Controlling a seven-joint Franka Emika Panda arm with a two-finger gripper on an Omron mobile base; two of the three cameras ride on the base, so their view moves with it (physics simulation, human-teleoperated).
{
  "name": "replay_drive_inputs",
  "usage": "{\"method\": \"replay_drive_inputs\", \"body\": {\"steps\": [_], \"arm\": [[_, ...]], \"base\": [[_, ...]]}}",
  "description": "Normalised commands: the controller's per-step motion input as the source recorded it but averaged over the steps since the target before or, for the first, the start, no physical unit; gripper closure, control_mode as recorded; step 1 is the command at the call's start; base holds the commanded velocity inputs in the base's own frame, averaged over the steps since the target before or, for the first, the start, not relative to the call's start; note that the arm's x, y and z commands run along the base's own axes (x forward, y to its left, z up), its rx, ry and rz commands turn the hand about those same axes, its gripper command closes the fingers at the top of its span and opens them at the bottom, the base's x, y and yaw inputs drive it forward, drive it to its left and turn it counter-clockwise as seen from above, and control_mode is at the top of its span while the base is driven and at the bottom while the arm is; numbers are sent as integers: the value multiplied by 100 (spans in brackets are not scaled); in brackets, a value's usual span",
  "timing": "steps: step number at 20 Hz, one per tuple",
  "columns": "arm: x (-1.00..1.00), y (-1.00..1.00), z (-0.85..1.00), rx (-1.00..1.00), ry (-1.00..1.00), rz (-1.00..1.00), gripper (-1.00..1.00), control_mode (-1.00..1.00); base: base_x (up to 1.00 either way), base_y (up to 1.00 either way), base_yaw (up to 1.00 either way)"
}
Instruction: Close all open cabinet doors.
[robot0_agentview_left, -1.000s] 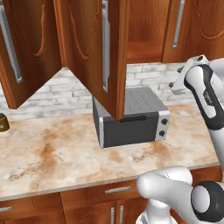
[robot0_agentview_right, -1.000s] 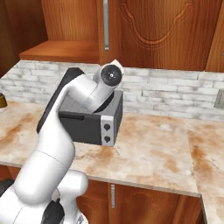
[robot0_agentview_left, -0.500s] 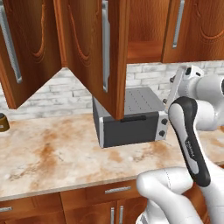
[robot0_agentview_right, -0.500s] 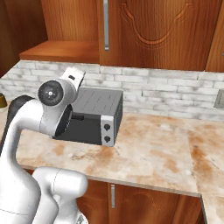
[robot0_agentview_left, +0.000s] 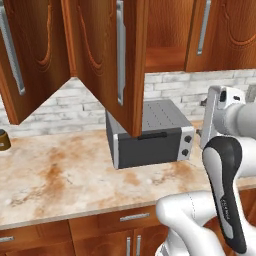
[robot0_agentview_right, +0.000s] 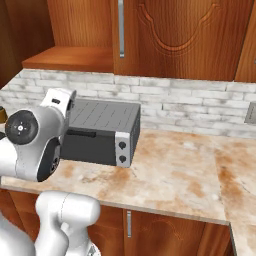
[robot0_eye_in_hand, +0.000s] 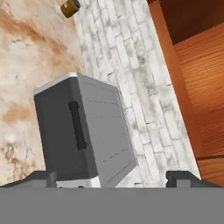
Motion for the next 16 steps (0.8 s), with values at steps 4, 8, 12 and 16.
{"method": "replay_drive_inputs", "body": {"steps": [4,8,12,16], "arm": [[-100,38,1,-27,-13,2,-100,-100],[-100,44,0,-28,-10,1,-100,-100],[-90,50,-11,-29,-14,10,-100,-100],[-87,25,-16,-31,-24,14,-100,-100]], "base": [[0,0,0],[0,0,0],[0,0,0],[0,0,0]]}}
